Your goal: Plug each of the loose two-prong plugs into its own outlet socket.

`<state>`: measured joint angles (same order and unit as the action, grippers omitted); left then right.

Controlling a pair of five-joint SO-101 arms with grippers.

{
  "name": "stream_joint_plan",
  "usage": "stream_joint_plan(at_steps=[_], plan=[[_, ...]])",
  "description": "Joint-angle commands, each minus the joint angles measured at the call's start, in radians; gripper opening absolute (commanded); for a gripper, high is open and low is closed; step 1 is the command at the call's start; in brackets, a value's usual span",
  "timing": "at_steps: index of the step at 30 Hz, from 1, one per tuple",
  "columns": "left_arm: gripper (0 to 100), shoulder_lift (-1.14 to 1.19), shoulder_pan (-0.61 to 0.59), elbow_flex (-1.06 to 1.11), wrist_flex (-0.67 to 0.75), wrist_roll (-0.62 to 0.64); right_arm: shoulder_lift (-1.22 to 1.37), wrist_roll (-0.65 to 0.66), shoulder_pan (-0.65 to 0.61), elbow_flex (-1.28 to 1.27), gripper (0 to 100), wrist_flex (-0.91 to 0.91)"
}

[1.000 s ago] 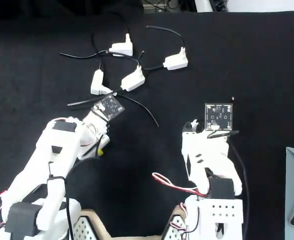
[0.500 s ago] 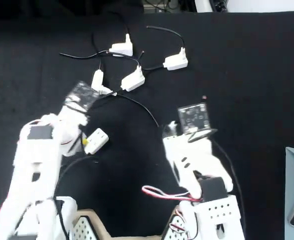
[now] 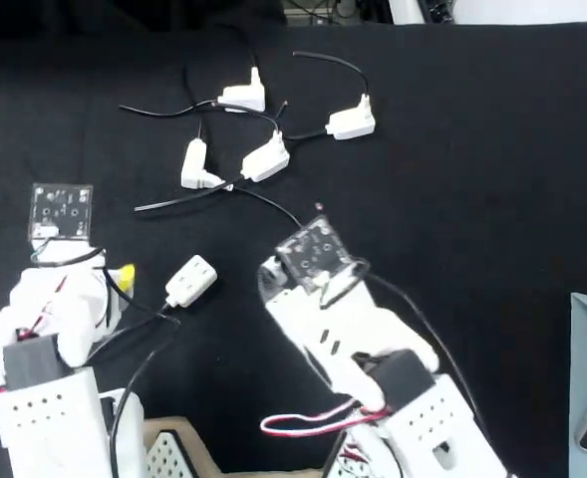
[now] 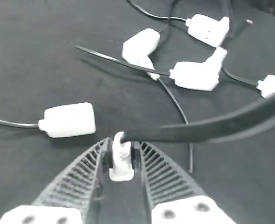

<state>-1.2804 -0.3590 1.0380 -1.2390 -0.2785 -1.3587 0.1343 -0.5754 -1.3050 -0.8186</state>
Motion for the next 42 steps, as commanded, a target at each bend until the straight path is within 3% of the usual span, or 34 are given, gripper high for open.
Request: stream_joint_plan(at_steps=[1, 11, 18, 25, 42], plan=[[26, -0.048, -0.008, 0.019, 0.002, 0.071, 0.165, 0.028, -0.037, 0.081, 1.2, 0.161], [26, -0.103, -0.015, 0.208, 0.17, 0.172, 0.61, 0.068, -0.115, 0.154, 1.2, 0.473], [26, -0.103, -0.016, 0.237, 0.176, 0.17, 0.832, 0.064, -0.121, 0.3, 1.2, 0.54], [26, -0.103, -0.016, 0.246, 0.178, 0.167, 1.003, 0.06, -0.183, 0.269, 1.1, 0.749], [26, -0.103, -0.016, 0.255, 0.178, 0.166, 1.15, 0.011, -0.189, 0.274, 1.1, 0.845]])
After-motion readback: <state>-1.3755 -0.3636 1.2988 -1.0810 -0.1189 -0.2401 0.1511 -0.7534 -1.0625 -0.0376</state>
